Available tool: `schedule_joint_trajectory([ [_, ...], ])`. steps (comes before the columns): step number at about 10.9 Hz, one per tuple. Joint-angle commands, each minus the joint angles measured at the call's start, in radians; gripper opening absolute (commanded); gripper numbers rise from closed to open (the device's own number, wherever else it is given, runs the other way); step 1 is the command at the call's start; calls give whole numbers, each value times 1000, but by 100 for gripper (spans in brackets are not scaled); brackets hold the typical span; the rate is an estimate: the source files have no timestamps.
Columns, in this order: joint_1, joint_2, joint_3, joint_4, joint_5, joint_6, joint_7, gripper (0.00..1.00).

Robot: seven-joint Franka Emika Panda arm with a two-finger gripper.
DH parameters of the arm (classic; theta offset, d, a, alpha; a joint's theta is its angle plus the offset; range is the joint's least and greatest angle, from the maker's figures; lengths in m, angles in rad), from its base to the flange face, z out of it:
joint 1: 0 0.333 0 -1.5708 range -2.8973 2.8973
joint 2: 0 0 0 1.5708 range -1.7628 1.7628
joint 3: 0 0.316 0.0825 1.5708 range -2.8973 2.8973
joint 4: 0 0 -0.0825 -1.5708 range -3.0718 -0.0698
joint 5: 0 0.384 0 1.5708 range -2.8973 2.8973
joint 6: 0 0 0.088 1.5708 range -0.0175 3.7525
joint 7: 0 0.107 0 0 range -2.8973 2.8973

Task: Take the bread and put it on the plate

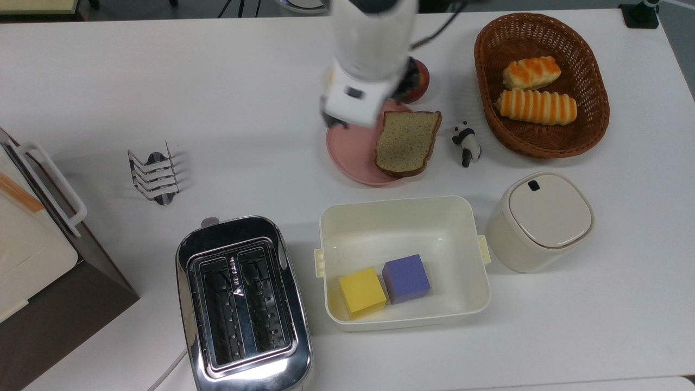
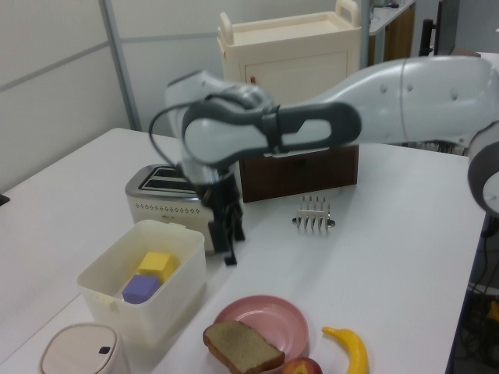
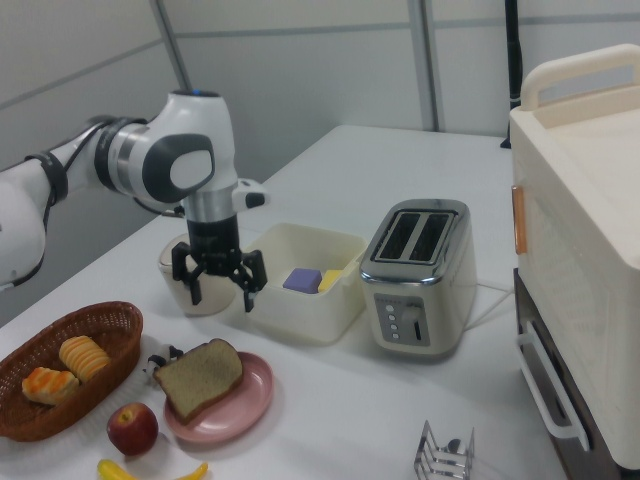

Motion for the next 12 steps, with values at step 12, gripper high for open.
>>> schedule_joint_trajectory([
  [12, -20, -228, -229, -39, -129, -82, 293, 100],
])
